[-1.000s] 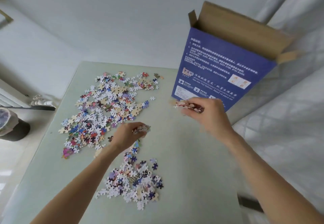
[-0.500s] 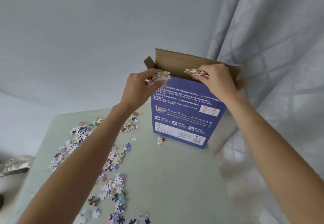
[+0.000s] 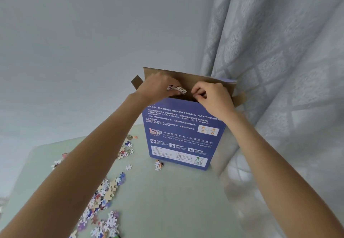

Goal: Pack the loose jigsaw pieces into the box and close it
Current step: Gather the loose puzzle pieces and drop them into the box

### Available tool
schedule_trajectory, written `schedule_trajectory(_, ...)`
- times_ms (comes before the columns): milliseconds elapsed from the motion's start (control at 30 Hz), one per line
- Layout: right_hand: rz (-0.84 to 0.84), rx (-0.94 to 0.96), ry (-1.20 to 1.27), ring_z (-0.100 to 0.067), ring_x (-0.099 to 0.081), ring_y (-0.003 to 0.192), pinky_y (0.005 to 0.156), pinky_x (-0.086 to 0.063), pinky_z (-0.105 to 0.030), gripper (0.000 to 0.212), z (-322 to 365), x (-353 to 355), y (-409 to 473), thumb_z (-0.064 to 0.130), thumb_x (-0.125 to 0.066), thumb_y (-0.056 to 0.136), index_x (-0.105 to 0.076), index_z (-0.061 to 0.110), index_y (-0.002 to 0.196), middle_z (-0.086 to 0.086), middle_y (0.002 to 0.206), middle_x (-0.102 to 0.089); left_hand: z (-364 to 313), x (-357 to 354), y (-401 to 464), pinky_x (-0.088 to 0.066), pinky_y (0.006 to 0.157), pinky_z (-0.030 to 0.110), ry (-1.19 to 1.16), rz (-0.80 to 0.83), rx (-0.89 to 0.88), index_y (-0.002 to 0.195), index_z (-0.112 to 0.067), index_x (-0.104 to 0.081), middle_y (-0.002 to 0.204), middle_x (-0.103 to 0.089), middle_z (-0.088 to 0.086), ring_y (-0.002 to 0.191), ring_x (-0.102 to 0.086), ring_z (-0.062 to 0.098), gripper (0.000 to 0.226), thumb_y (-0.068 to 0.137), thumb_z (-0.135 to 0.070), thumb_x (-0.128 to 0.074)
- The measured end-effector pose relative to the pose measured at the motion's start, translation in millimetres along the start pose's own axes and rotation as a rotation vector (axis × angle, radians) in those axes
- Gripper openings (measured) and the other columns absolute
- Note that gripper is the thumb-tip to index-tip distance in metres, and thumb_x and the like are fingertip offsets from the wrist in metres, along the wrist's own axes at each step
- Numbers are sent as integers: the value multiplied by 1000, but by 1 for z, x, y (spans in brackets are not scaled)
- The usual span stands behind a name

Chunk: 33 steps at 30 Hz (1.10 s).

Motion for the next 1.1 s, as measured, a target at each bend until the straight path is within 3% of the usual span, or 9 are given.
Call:
schedule_trajectory(100,-23,-2,-19,-13,-65,77,70,-54,-31,12,2,-1,-1,13,-58,89,-67,19,95,4,88,-72,2,-2,0,-49,70,33,8,29,67,100,-26,-69,85,-68,-7,82,-61,16,27,81,-44,-64)
schedule_trajectory(267,-107,48,-61,-13,-66,77,67,-54,-32,13,9,-3,-6,18,-57,90,-66,19,99,6,87,-72,3,1,-1,-50,70,25,-69,34,120,97,-33,-68,89,-70,-14,81,-62,2,19,78,-36,-69)
schedule_trajectory(367,-122,64,-69,-13,-67,79,68,-55,-34,13,13,-4,-8,18,-56,91,-66,20,99,7,88,-72,3,4,-2,-46,65,23,-49,12,129,93,-31,-71,88,-70,-12,82,-62,6,13,81,-32,-66)
schedule_trajectory(500,-115,67,-80,-13,-66,80,66,-53,-30,14,16,-8,-10,19,-55,91,-66,20,100,8,88,-72,3,5,-4,-50,71,34,-57,48,55,94,-19,-72,87,-71,-1,78,-62,17,20,86,-33,-61)
schedule_trajectory(600,-103,76,-90,-14,-66,78,63,-49,-26,15,18,-11,-13,19,-55,91,-66,20,101,7,89,-72,4,5,-7,-51,80,31,-121,63,60,103,-18,-68,95,-70,-4,82,-62,10,22,83,-26,-66)
schedule_trajectory(767,-100,77,-92,-15,-66,77,62,-50,-27,15,20,-12,-15,19,-55,91,-66,19,101,7,88,-72,4,3,-10,-49,77,18,-252,-71,110,100,-15,-70,94,-70,-2,86,-64,10,21,80,-8,-67)
schedule_trajectory(867,-132,94,-88,-15,-66,75,61,-51,-29,15,22,-12,-18,18,-55,91,-66,18,101,7,86,-72,1,2,-15,-43,73,16,-237,-88,113,101,-15,-71,92,-70,-4,79,-59,5,18,88,-14,-59)
schedule_trajectory(967,-140,115,-98,-15,-66,76,60,-50,-27,14,24,-14,-20,18,-55,91,-65,18,101,7,87,-71,3,-2,-24,-35,57,24,-195,-64,53,97,-8,-69,73,-66,1,57,-50,9,24,94,-23,-50)
schedule_trajectory(1100,-270,245,-104,-16,-64,82,65,-53,-31,16,31,-14,-28,13,-54,90,-66,15,100,3,91,-70,3,-1,-46,-39,60,23,-32,-243,-81,103,-14,-68,82,-69,0,69,-56,13,24,95,-25,-48)
Point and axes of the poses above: each hand's wrist, its own y-axis towards the middle knuckle, its own x-axis out of the back of the hand, z = x × y, the point moved 1 cm from there along y, towards the middle knuckle
